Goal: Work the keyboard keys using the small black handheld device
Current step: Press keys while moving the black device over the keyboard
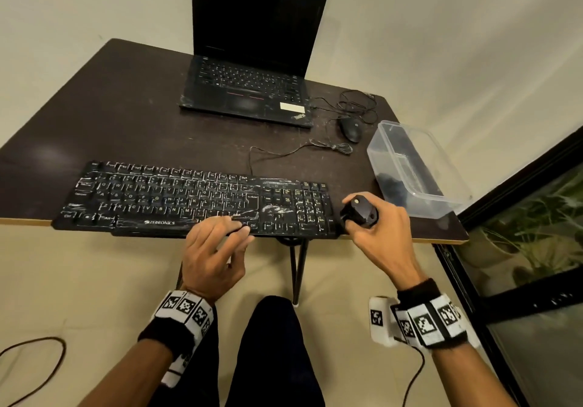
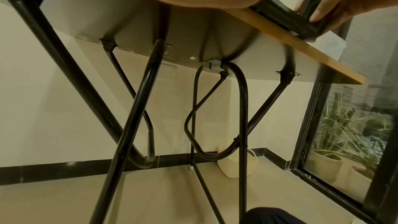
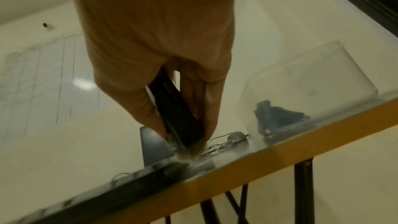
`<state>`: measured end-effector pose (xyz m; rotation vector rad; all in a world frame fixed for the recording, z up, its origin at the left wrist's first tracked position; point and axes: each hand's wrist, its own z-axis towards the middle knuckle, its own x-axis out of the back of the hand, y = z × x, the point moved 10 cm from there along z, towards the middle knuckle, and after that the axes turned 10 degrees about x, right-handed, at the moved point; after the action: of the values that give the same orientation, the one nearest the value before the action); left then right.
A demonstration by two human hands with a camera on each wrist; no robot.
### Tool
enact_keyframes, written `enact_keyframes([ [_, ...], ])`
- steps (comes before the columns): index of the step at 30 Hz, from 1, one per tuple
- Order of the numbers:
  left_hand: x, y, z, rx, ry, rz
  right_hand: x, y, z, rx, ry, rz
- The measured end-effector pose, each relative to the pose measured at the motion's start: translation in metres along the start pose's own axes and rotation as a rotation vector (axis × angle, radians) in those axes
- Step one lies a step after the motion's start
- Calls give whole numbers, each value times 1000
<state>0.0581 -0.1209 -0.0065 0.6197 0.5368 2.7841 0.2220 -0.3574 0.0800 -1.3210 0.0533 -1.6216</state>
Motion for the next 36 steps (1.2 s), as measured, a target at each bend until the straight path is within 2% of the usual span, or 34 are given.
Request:
enact_keyframes([
  [3, 2, 0, -5, 12, -7, -15, -6, -6, -7, -18, -53, 113],
  [8, 5, 5, -14, 66, -106, 6, -9, -6, 3, -28, -22, 45],
  [11, 6, 9, -19, 70, -149, 20, -21, -18, 1, 10, -104, 74],
  [16, 4, 10, -24, 59, -183, 48, -12, -15, 7, 1, -3, -6],
  [19, 2, 12, -27, 44, -204, 78, -23, -26, -1, 38, -79, 18],
  [24, -1, 13, -32, 78, -243, 131, -11, -18, 8, 32, -23, -44],
  [27, -5, 17, -37, 98, -303, 190, -27, -28, 2, 60, -120, -22],
  [31, -11, 15, -47, 167, -413, 224, -21, -23, 12, 60, -26, -95],
  [34, -16, 15, -51, 187, -481, 258, -30, -29, 3, 71, -94, -53],
  [36, -20, 14, -52, 205, -531, 289, -31, -29, 1, 77, -87, -49],
])
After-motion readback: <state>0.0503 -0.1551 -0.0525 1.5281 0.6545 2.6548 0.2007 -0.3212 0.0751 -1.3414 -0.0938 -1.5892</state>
